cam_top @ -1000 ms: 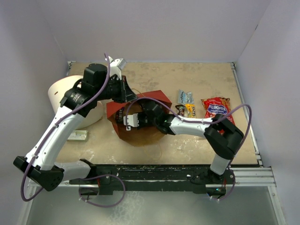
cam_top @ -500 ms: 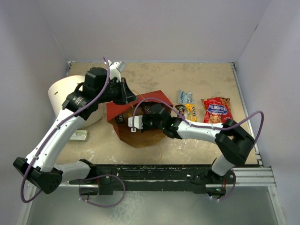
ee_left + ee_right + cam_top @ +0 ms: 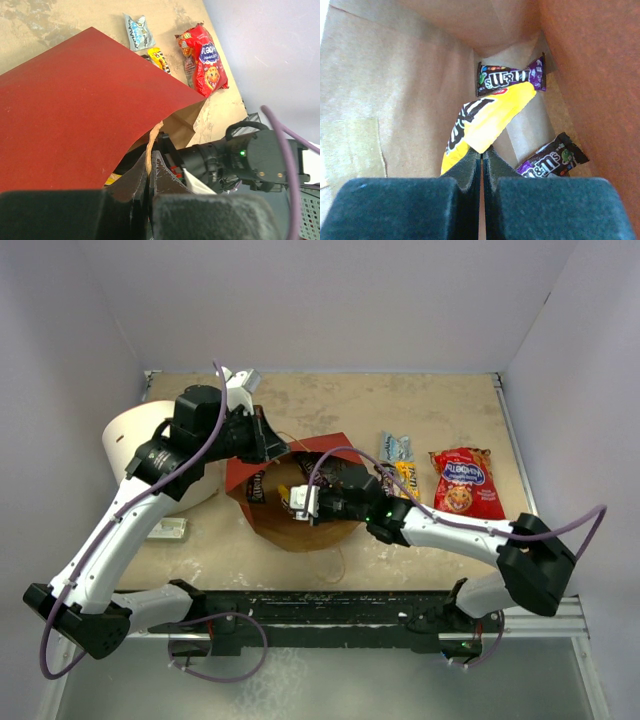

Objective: Take the snacks out of the paper bag
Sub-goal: Take out the snack from the paper bag, then place the snack at the center of the board, then take out the snack from the paper bag.

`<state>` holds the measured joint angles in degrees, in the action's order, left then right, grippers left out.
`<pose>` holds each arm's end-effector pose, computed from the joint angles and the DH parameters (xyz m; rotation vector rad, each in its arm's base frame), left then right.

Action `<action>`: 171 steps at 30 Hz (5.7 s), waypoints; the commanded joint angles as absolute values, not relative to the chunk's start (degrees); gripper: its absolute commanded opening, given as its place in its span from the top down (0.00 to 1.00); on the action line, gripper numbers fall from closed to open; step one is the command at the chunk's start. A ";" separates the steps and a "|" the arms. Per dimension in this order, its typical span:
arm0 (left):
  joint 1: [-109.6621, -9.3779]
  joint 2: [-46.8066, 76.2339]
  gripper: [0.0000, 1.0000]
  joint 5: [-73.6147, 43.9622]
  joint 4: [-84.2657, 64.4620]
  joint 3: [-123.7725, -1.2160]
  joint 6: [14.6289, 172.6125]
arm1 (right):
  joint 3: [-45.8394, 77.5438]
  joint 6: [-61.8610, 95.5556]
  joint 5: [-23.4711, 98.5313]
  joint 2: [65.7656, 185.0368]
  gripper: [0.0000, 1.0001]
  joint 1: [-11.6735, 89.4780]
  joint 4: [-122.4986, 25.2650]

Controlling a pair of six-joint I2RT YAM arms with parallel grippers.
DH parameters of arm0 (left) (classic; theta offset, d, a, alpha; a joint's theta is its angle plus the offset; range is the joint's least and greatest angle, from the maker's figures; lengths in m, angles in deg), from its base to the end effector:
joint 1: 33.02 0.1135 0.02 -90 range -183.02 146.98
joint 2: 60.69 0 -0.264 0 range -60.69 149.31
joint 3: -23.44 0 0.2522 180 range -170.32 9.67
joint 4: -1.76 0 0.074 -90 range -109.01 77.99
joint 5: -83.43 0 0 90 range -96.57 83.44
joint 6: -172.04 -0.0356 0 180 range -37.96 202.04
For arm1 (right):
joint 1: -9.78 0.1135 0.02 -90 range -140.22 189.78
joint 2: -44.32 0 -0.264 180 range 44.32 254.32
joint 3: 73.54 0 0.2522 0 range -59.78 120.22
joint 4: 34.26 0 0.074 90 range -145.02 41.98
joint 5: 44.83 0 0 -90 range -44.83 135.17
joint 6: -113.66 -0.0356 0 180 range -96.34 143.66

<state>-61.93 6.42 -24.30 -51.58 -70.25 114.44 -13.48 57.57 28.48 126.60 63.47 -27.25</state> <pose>0.2042 -0.1251 0.4210 0.1409 2.1551 -0.9633 0.1826 0.2658 0.2514 -1.4251 1.1874 0.5084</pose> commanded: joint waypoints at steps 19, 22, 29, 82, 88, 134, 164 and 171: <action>-61.50 6.69 1.00 -18.12 -50.13 -67.70 117.63 | 1.00 35.77 39.16 96.19 1.00 63.65 -55.07; -61.50 6.85 1.00 -17.83 -50.36 -67.26 117.28 | 6.18 32.24 46.62 95.80 1.00 63.65 -59.97; -61.36 7.59 1.00 -18.17 -52.10 -67.90 115.18 | 15.01 24.75 72.15 98.68 1.00 63.58 -66.47; -60.89 10.95 1.00 -24.66 -49.82 -72.60 112.82 | 28.55 10.03 55.83 144.48 0.45 33.15 -100.93; -60.74 12.31 1.00 -24.53 -50.19 -73.36 112.58 | 25.82 10.10 52.26 134.06 0.41 33.15 -95.05; -59.83 8.59 1.00 -30.05 -47.04 -71.69 114.85 | -7.67 26.91 45.74 124.53 0.26 70.04 -25.54; -59.85 8.36 1.00 -35.04 -41.08 -71.06 110.54 | 0.91 13.53 50.62 161.76 0.40 71.67 11.76; -59.83 5.74 1.00 -32.64 -45.91 -69.41 107.11 | -11.00 40.48 38.47 153.51 0.40 71.64 13.93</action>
<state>-60.02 8.71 -33.35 -44.63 -68.80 110.42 -6.61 23.19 47.21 158.99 71.20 11.00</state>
